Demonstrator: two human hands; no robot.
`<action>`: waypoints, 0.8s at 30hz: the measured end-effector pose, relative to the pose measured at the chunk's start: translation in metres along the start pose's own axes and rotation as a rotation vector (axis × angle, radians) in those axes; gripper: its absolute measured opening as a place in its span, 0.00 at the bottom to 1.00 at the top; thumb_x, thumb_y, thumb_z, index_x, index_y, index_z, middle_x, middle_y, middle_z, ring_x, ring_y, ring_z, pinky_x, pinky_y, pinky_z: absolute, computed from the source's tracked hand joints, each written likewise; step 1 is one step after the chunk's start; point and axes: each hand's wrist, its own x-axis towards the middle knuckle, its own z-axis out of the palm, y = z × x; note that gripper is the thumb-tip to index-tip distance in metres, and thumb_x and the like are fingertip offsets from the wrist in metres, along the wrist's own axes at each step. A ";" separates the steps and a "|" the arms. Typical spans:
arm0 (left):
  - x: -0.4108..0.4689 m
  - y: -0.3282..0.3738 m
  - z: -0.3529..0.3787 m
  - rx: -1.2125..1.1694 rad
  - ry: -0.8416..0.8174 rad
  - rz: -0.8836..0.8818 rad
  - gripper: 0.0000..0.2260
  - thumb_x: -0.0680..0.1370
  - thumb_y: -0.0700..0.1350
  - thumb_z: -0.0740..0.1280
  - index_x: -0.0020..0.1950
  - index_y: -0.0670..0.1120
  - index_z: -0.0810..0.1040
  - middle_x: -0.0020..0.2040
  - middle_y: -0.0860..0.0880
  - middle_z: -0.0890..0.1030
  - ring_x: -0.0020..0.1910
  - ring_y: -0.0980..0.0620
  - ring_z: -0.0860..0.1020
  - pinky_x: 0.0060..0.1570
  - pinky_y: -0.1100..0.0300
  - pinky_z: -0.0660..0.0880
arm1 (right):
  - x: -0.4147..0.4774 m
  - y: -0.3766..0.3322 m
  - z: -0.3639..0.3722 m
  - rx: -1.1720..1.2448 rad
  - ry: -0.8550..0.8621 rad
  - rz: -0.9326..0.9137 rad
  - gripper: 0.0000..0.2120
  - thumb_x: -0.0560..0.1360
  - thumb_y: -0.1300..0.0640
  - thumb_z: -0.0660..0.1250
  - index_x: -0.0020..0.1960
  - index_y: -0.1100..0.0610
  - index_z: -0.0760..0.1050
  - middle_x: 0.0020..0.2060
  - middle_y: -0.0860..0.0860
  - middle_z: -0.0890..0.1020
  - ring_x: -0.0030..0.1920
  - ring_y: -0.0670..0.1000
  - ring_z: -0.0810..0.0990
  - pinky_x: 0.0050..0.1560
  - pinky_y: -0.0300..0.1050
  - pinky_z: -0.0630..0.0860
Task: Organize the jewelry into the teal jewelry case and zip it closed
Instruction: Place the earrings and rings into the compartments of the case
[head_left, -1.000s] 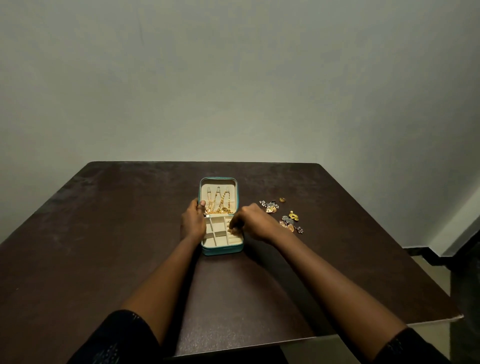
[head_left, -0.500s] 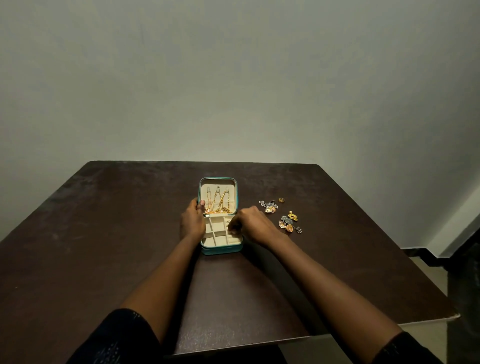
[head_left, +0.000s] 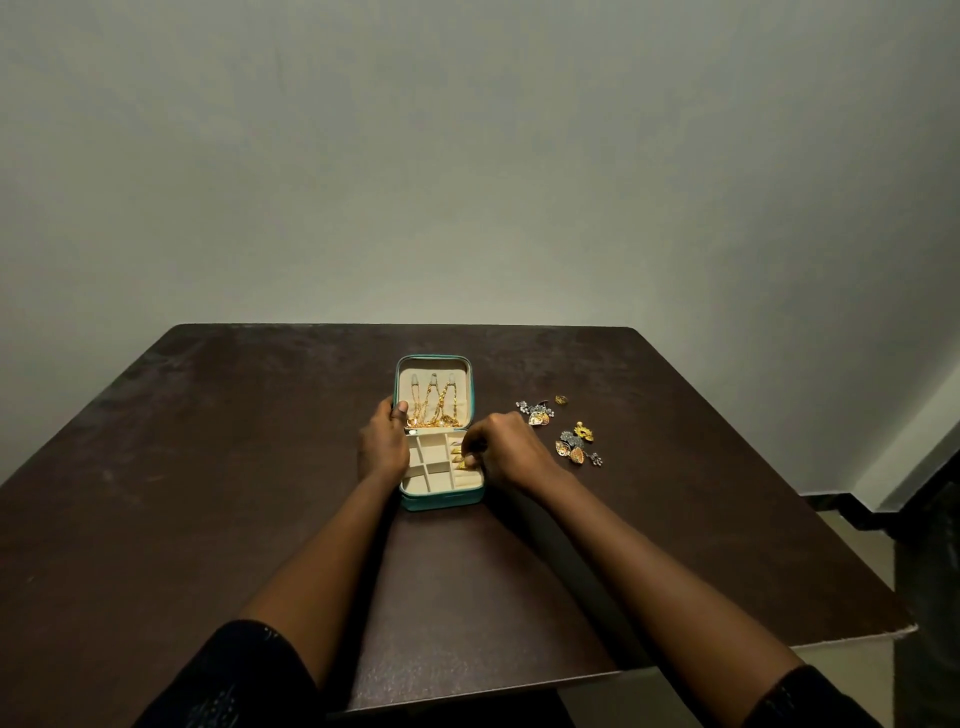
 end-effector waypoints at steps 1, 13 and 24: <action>0.000 0.000 0.000 0.002 0.000 -0.003 0.16 0.82 0.50 0.54 0.65 0.44 0.72 0.57 0.41 0.80 0.54 0.42 0.78 0.46 0.55 0.70 | 0.001 0.001 0.000 0.006 0.005 0.006 0.07 0.71 0.62 0.71 0.49 0.59 0.83 0.46 0.56 0.85 0.48 0.52 0.82 0.53 0.51 0.79; 0.001 0.000 0.000 0.002 0.007 -0.007 0.17 0.83 0.49 0.54 0.66 0.44 0.72 0.57 0.41 0.80 0.54 0.41 0.77 0.46 0.54 0.70 | 0.009 0.032 -0.031 0.188 0.178 0.260 0.07 0.70 0.63 0.73 0.48 0.62 0.83 0.46 0.57 0.85 0.43 0.49 0.82 0.46 0.39 0.75; 0.001 -0.001 -0.001 -0.001 0.002 0.002 0.17 0.82 0.49 0.54 0.66 0.44 0.72 0.58 0.41 0.79 0.56 0.41 0.77 0.48 0.54 0.70 | 0.009 0.096 -0.050 0.226 0.241 0.473 0.07 0.69 0.64 0.73 0.47 0.65 0.82 0.45 0.58 0.84 0.40 0.49 0.78 0.44 0.42 0.74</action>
